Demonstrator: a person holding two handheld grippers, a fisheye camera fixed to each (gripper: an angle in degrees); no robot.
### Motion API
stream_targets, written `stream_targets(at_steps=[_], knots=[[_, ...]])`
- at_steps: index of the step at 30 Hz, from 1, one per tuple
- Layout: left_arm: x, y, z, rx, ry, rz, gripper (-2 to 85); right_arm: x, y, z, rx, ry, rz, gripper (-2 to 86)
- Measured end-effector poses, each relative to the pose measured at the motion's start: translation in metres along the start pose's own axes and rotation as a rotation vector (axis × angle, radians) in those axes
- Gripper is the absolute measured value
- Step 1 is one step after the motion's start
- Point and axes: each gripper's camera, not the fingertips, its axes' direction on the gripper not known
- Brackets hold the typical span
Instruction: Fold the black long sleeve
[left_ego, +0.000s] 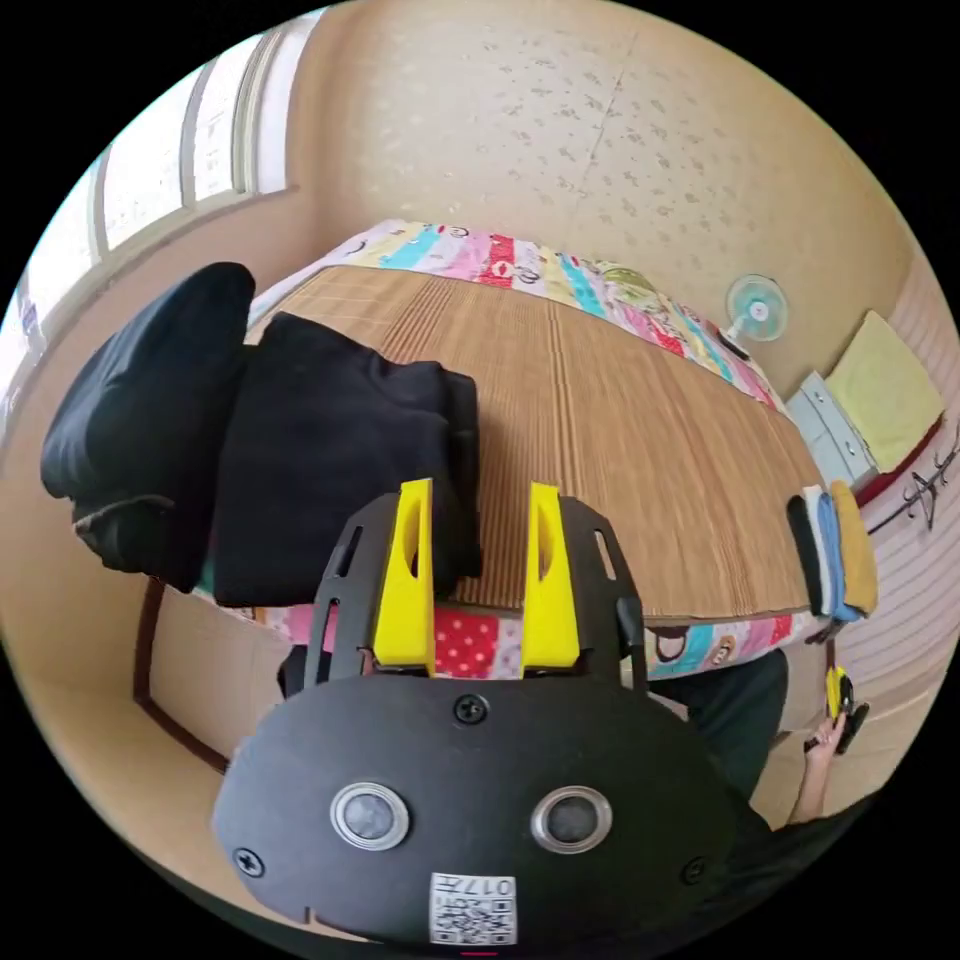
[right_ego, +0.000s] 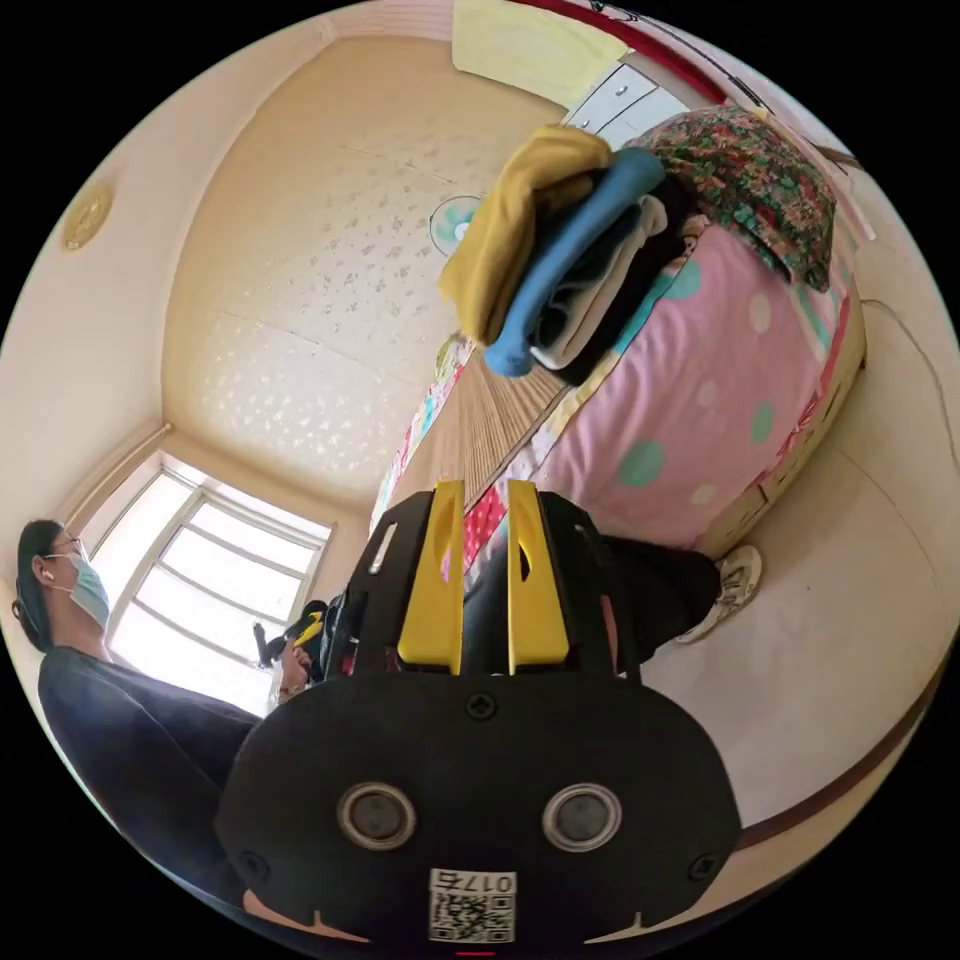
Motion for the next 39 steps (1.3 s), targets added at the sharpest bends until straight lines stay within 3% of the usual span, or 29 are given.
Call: stream_targets(at_steps=[5,7,11,17,19,21,25,27,30,34,39], knots=[[0.003,-0.007,0.033,-0.023,-0.119,-0.075,8.7,-0.037,0.003,0.063,-0.155,-0.081,-0.068,7.2],[0.001,-0.015,0.023,-0.002,-0.033,-0.144,5.7,-0.062,-0.001,0.084,-0.183,-0.128,-0.12,6.9],[-0.001,-0.061,-0.025,0.166,0.442,-0.113,4.2,-0.103,-0.008,0.106,-0.212,-0.179,-0.21,6.7],[0.08,-0.091,-0.154,0.45,0.914,0.399,4.3,-0.165,-0.02,0.132,-0.254,-0.19,-0.331,7.2],[0.088,-0.083,-0.164,0.467,1.06,0.474,4.5,-0.181,-0.02,0.14,-0.275,-0.184,-0.352,8.0],[0.095,-0.072,-0.144,0.374,1.183,0.492,4.8,-0.189,-0.019,0.145,-0.286,-0.187,-0.371,8.8],[0.102,-0.041,-0.056,0.107,1.036,0.361,5.1,-0.184,-0.014,0.165,-0.34,-0.13,-0.345,11.1],[0.1,-0.007,0.026,-0.198,0.862,0.221,5.1,-0.177,-0.013,0.174,-0.361,-0.119,-0.312,11.6],[0.078,0.037,0.088,-0.407,0.757,0.102,5.6,-0.167,-0.012,0.183,-0.37,-0.101,-0.26,11.9],[0.055,0.056,0.09,-0.371,0.809,0.024,8.5,-0.175,-0.013,0.201,-0.398,-0.068,-0.297,12.1],[0.1,0.031,0.049,-0.246,0.825,0.233,10.0,-0.196,-0.007,0.279,-0.564,-0.093,-0.391,12.5]])
